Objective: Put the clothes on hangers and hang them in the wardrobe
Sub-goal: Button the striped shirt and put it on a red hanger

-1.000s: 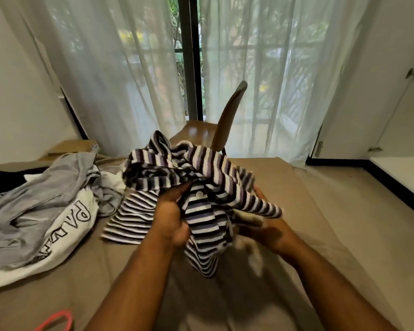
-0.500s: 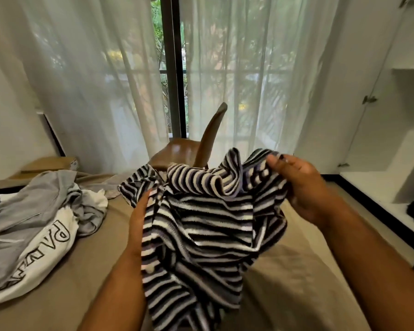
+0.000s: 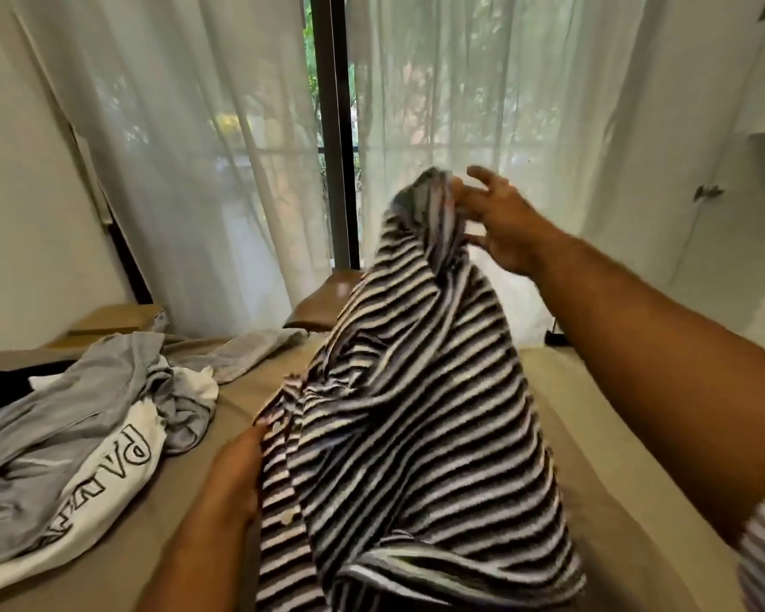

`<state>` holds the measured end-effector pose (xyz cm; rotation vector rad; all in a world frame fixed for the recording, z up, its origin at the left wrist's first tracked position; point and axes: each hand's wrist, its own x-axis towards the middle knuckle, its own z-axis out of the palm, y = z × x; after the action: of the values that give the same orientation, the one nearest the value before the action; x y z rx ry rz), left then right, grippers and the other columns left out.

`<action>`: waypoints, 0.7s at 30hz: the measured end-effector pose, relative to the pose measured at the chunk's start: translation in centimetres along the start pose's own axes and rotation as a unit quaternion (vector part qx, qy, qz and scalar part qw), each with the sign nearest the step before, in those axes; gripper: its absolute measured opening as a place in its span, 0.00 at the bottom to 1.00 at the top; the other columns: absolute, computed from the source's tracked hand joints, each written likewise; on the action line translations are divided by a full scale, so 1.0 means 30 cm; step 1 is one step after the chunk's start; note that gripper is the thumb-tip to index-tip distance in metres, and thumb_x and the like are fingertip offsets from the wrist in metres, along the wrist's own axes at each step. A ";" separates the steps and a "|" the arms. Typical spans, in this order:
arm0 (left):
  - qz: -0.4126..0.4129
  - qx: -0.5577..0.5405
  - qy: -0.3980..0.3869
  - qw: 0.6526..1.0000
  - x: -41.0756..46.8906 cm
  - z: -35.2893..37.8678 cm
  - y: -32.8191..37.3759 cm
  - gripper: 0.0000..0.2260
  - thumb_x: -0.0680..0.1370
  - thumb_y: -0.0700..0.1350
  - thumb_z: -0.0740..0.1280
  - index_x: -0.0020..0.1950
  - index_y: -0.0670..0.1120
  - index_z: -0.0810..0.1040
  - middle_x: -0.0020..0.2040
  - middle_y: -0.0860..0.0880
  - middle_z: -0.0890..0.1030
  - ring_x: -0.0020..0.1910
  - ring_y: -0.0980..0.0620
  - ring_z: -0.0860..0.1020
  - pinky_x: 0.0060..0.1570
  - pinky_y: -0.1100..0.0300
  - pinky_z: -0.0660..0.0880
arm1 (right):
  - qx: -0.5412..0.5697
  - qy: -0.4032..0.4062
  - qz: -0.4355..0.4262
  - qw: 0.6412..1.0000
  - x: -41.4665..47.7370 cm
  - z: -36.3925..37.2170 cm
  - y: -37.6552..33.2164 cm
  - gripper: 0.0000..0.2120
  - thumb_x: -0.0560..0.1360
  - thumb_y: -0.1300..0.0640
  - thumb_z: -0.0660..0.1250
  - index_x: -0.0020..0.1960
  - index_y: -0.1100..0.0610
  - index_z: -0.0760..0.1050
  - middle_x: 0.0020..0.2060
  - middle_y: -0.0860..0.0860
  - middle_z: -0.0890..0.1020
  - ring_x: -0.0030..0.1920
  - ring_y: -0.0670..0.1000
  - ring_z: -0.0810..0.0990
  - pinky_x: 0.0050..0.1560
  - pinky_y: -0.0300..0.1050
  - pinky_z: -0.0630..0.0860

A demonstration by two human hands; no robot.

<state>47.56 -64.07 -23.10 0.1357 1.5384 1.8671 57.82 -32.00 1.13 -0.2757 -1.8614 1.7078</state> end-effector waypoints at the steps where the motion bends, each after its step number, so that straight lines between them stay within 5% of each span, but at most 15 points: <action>1: -0.006 0.080 0.113 0.990 0.025 -0.038 -0.026 0.27 0.70 0.54 0.75 0.64 0.41 0.81 0.61 0.36 0.82 0.52 0.42 0.84 0.58 0.43 0.78 | -0.050 0.001 0.023 0.998 0.018 0.016 0.074 0.28 0.79 0.47 0.70 0.74 0.51 0.65 0.60 0.51 0.79 0.55 0.50 0.77 0.49 0.46 0.75; 3: -0.055 0.146 0.222 0.962 0.058 -0.076 -0.075 0.21 0.77 0.49 0.71 0.63 0.36 0.79 0.56 0.36 0.82 0.46 0.43 0.81 0.48 0.51 0.78 | -0.138 0.025 0.072 0.987 0.017 0.010 0.244 0.29 0.79 0.49 0.71 0.76 0.53 0.64 0.65 0.55 0.77 0.58 0.52 0.77 0.46 0.46 0.76; 7: -0.073 0.241 0.238 0.938 0.103 -0.029 -0.089 0.35 0.73 0.54 0.74 0.73 0.35 0.68 0.69 0.36 0.75 0.64 0.37 0.75 0.64 0.47 0.74 | -0.296 -0.003 0.193 0.936 -0.106 -0.030 0.597 0.22 0.76 0.53 0.73 0.68 0.56 0.76 0.64 0.57 0.80 0.57 0.55 0.80 0.57 0.50 0.78; 9: -0.067 0.296 0.253 0.919 0.118 -0.010 -0.096 0.40 0.75 0.53 0.75 0.76 0.35 0.59 0.73 0.34 0.69 0.69 0.35 0.72 0.68 0.46 0.71 | -0.399 -0.064 0.252 0.879 -0.200 -0.050 0.735 0.27 0.75 0.45 0.72 0.68 0.58 0.76 0.67 0.56 0.78 0.64 0.57 0.77 0.63 0.45 0.73; 11: -0.067 0.311 0.264 0.910 0.140 -0.005 -0.111 0.43 0.74 0.51 0.76 0.76 0.33 0.55 0.74 0.34 0.67 0.70 0.35 0.70 0.68 0.48 0.69 | -0.471 -0.087 0.305 0.823 -0.267 -0.076 0.857 0.44 0.69 0.29 0.67 0.74 0.57 0.70 0.72 0.57 0.73 0.70 0.58 0.73 0.70 0.50 0.70; 15: -0.061 0.331 0.239 0.911 0.166 -0.021 -0.141 0.36 0.72 0.50 0.79 0.72 0.34 0.69 0.68 0.36 0.76 0.64 0.37 0.76 0.65 0.51 0.72 | -0.520 0.025 0.357 0.776 -0.341 -0.118 0.914 0.47 0.71 0.25 0.63 0.79 0.54 0.58 0.76 0.58 0.64 0.74 0.62 0.63 0.70 0.61 0.64; 19: -0.052 0.326 0.277 0.902 0.175 -0.014 -0.123 0.24 0.73 0.42 0.73 0.67 0.36 0.75 0.60 0.36 0.80 0.55 0.37 0.79 0.59 0.49 0.77 | -0.549 0.046 0.377 0.745 -0.334 -0.186 0.904 0.34 0.75 0.30 0.63 0.71 0.53 0.68 0.68 0.56 0.72 0.68 0.60 0.70 0.67 0.60 0.65; 21: -0.041 0.298 0.290 0.909 0.181 -0.016 -0.113 0.23 0.71 0.42 0.70 0.65 0.36 0.76 0.57 0.36 0.81 0.52 0.37 0.79 0.58 0.47 0.78 | -0.529 0.020 0.368 0.764 -0.325 -0.230 0.938 0.29 0.75 0.35 0.67 0.65 0.57 0.73 0.56 0.55 0.78 0.59 0.59 0.77 0.64 0.56 0.71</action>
<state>44.76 -61.21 -28.11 -0.2335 2.4525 1.3685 62.82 -27.00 -28.60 -1.6434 -2.6968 0.7367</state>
